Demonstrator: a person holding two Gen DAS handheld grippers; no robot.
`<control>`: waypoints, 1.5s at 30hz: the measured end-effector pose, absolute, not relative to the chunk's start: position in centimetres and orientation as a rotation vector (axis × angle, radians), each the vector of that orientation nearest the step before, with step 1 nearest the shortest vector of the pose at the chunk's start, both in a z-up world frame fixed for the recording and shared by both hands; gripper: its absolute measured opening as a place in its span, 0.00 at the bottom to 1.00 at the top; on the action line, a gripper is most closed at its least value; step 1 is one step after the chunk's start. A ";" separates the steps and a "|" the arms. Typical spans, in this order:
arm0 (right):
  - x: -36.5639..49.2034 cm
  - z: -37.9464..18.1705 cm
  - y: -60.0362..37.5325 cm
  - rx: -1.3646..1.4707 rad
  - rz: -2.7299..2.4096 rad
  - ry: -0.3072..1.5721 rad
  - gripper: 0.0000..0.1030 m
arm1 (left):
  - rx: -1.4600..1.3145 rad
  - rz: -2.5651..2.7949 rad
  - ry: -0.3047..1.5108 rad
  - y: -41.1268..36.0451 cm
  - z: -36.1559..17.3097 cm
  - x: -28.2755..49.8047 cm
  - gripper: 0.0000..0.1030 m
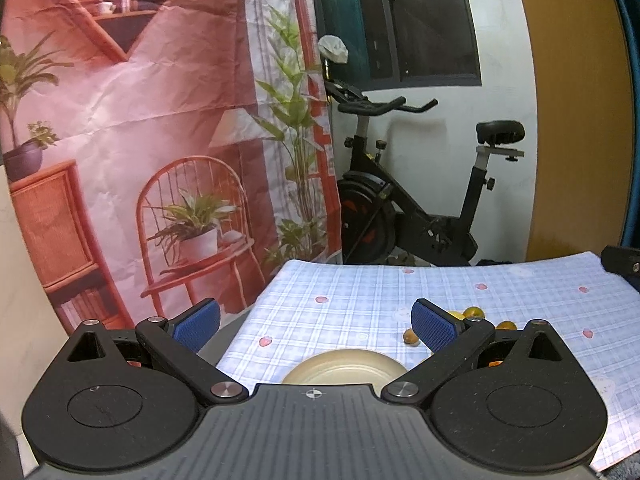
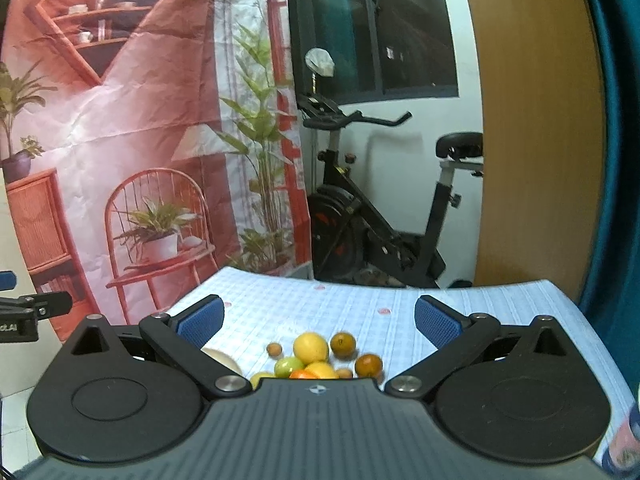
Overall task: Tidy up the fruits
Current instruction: 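Move the left tool toward the red apple in the fruit pile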
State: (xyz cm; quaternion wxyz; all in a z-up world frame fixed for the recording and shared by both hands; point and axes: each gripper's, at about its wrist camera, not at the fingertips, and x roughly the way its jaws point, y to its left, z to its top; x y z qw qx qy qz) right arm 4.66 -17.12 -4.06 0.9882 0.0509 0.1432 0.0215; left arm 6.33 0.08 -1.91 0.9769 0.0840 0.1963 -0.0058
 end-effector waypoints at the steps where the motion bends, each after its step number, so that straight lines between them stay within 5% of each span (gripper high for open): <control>1: 5.0 -4.4 -17.4 0.097 0.039 0.276 1.00 | 0.169 -0.018 0.396 -0.1 -2.2 6.8 0.99; 15: 11.5 -8.4 -21.9 0.204 0.110 0.211 1.00 | 0.103 -0.139 0.434 -1.6 -5.3 13.6 0.90; 31: 12.8 -15.0 -20.7 0.117 0.163 0.475 1.00 | 0.037 -0.317 0.625 -3.9 -13.2 14.9 0.87; 45: 12.9 -19.1 -19.9 0.049 0.243 0.560 1.00 | 0.049 -0.321 0.733 -5.2 -14.8 16.0 0.85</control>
